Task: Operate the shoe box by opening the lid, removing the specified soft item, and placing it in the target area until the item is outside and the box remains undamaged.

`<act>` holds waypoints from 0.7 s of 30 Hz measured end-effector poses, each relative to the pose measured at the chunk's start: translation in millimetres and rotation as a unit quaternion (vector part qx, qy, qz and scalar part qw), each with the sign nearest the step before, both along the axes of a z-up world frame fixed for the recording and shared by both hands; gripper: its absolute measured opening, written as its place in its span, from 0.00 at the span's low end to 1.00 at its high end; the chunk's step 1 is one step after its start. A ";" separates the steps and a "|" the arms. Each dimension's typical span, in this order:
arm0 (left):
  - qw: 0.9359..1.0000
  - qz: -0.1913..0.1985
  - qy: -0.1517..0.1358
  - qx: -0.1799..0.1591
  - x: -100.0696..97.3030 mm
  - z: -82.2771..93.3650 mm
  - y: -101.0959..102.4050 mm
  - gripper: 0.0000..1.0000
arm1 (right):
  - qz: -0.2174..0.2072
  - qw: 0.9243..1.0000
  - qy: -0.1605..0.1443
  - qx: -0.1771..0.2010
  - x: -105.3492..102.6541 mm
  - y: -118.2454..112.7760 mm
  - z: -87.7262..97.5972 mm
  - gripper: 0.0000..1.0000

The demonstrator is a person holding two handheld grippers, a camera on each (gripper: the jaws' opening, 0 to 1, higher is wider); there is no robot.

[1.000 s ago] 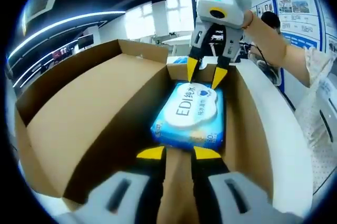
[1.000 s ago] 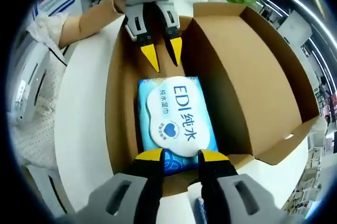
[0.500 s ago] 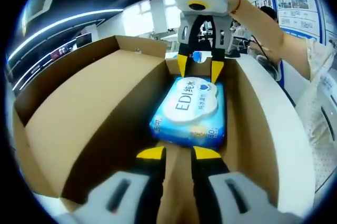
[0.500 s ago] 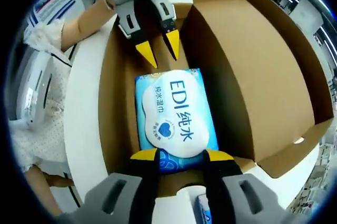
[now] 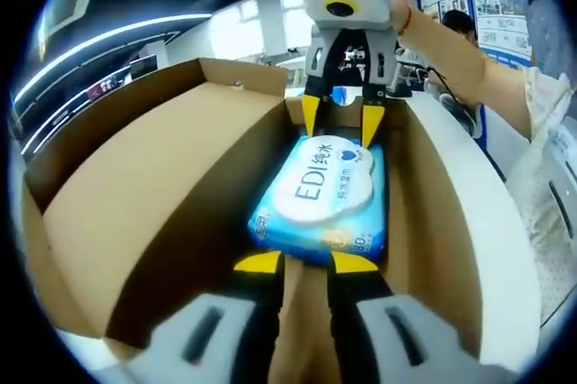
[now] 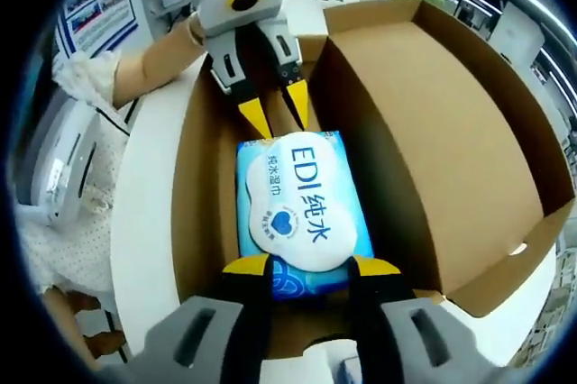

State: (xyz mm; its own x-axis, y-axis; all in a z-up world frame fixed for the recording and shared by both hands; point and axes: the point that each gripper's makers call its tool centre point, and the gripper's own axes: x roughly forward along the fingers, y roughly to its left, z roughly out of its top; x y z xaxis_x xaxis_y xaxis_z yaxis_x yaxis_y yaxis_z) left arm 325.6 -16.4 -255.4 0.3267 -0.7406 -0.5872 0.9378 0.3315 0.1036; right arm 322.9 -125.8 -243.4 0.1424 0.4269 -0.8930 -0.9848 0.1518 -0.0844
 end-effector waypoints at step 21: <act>0.999 -0.028 0.001 0.016 -8.0 5.2 10.3 0.17 | 0.004 1.000 -0.010 0.014 -3.8 13.6 -1.5 0.34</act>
State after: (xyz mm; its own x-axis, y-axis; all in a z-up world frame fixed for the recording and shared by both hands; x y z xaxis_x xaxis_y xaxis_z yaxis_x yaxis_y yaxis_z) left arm 317.7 -6.1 -250.2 0.2842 -0.7387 -0.6112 0.9549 0.2750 0.1117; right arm 319.1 -112.2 -244.9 0.1554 0.4535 -0.8776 -0.9844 0.1457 -0.0990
